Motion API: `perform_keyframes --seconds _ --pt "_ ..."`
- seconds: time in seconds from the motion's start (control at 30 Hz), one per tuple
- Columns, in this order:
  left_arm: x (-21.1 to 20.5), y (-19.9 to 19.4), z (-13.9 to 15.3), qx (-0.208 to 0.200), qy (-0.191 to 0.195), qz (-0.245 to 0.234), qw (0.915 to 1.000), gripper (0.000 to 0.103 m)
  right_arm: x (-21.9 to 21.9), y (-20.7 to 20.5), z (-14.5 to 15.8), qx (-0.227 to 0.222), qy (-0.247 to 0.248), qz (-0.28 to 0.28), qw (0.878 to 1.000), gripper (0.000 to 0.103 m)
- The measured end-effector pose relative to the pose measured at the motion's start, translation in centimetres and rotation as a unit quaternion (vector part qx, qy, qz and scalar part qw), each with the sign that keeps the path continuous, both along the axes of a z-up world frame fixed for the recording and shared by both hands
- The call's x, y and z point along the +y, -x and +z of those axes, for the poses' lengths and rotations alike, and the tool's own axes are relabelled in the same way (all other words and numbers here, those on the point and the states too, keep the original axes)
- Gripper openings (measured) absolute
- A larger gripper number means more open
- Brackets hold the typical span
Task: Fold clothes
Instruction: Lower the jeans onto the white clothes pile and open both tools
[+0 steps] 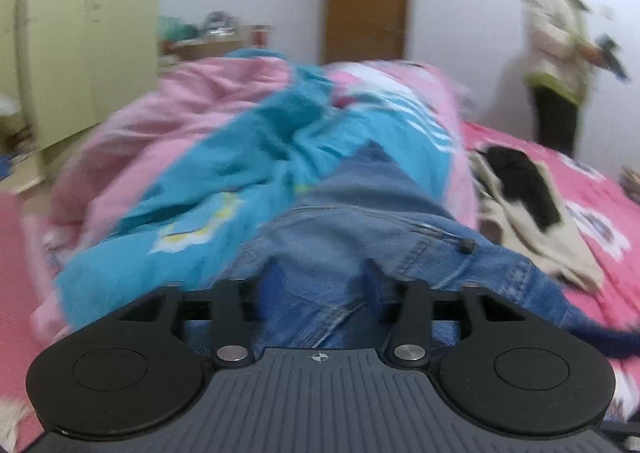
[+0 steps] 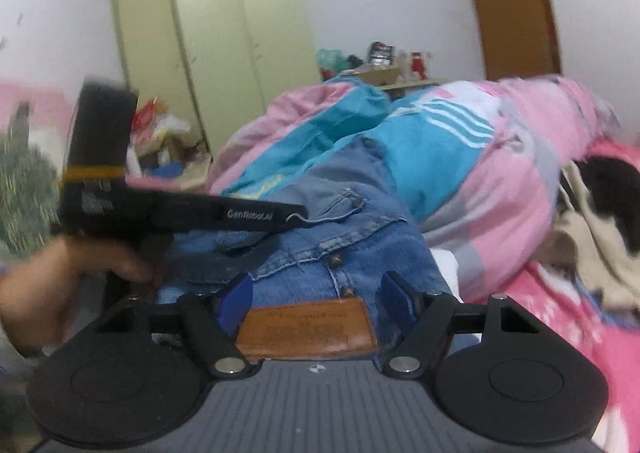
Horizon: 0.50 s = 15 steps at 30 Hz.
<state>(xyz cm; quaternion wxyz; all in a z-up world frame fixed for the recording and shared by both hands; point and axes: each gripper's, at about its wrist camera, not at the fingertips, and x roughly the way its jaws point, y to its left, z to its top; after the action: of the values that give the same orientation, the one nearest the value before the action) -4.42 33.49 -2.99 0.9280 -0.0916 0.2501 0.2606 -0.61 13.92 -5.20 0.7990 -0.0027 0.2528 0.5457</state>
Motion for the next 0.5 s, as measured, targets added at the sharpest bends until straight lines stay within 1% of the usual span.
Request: perform_keyframes --seconds 0.03,0.07,0.1,0.13,0.17,0.2,0.23,0.33,0.4,0.43,0.5 --pt "-0.5 0.8 0.6 -0.012 0.005 0.025 0.9996 0.073 -1.5 0.2 0.6 0.017 -0.015 -0.005 1.000 0.082" --pt "-1.2 2.2 1.2 -0.041 0.010 0.031 0.9986 0.074 -3.1 0.3 1.1 0.033 -0.030 -0.010 0.999 0.085" --pt "-2.0 3.5 1.8 -0.069 0.015 0.037 0.9968 0.081 -4.5 0.4 1.7 0.044 -0.044 -0.018 0.998 0.090" --pt "-2.8 4.8 2.5 -0.097 0.019 0.043 0.9942 0.100 -6.0 0.6 2.1 0.045 -0.058 -0.031 0.997 0.091" --pt "-4.0 6.0 3.0 -0.116 0.004 0.046 0.9922 0.103 -7.7 0.9 2.7 0.042 -0.071 -0.044 0.996 0.091" --pt "-5.3 7.2 3.5 -0.135 -0.010 0.049 0.9896 0.103 -9.3 1.1 3.1 0.039 -0.082 -0.057 0.994 0.092" --pt "-6.4 8.1 3.8 -0.144 -0.023 0.059 0.9876 0.103 -10.6 1.4 3.5 0.038 -0.090 -0.068 0.993 0.092" --pt "-9.4 9.7 4.1 -0.139 -0.016 0.081 0.9869 0.103 -13.9 2.2 4.5 0.045 -0.106 -0.093 0.989 0.094" --pt "-10.9 10.3 3.7 -0.128 0.007 0.069 0.9893 0.103 -15.5 3.0 5.0 0.047 -0.112 -0.100 0.988 0.095" --pt "-11.5 10.4 3.5 -0.120 0.009 0.061 0.9909 0.103 -16.0 3.5 5.2 0.042 -0.113 -0.101 0.988 0.096" --pt "-13.1 10.8 3.1 -0.100 0.000 0.055 0.9934 0.103 -17.2 4.5 5.6 0.033 -0.115 -0.103 0.987 0.097"
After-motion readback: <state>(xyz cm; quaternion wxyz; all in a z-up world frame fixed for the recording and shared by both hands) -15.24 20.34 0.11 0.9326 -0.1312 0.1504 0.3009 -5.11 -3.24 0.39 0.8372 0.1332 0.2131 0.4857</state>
